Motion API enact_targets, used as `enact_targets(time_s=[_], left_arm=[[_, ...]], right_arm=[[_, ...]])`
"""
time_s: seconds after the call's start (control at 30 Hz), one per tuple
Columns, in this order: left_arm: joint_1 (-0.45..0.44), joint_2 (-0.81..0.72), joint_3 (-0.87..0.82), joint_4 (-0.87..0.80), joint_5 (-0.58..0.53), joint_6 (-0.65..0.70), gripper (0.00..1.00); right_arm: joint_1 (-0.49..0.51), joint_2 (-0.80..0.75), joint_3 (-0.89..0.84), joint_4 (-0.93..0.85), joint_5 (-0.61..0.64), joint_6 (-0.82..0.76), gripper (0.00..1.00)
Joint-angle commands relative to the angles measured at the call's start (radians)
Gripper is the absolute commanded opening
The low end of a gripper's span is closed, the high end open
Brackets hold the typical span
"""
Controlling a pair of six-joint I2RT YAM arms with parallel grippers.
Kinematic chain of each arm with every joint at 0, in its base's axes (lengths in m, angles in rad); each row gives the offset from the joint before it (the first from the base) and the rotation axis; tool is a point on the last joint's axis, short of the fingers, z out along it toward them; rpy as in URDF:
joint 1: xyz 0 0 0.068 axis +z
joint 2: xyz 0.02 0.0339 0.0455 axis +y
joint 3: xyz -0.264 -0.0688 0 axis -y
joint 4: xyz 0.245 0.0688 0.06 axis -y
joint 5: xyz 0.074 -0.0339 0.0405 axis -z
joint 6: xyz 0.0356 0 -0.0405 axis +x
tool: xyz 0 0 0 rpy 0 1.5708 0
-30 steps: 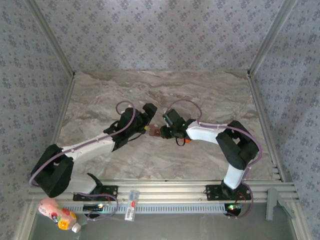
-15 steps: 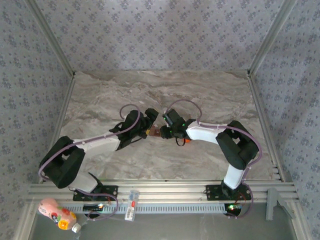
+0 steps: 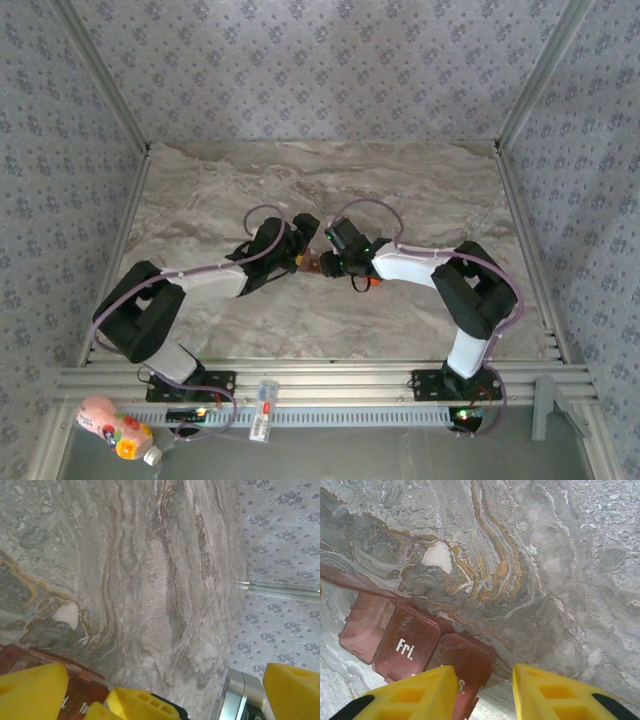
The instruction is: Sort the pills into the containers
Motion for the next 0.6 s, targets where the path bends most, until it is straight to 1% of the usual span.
enact_targets(time_s=[0.0,0.27,0.57], left_arm=[[0.011,0.022,0.035,0.058,0.018,-0.016,1.00],[0.020,0.069,0.073,0.074,0.035,-0.018,1.00],[0.025,0.120,0.077,0.092,0.040,-0.029,1.00]], right_arm=[[0.021,0.067,-0.041,-0.119,-0.025,-0.019,0.38],[0.020,0.070,-0.042,-0.120,-0.026,-0.021,0.38],[0.023,0.074,-0.036,-0.124,-0.024,-0.021,0.37]])
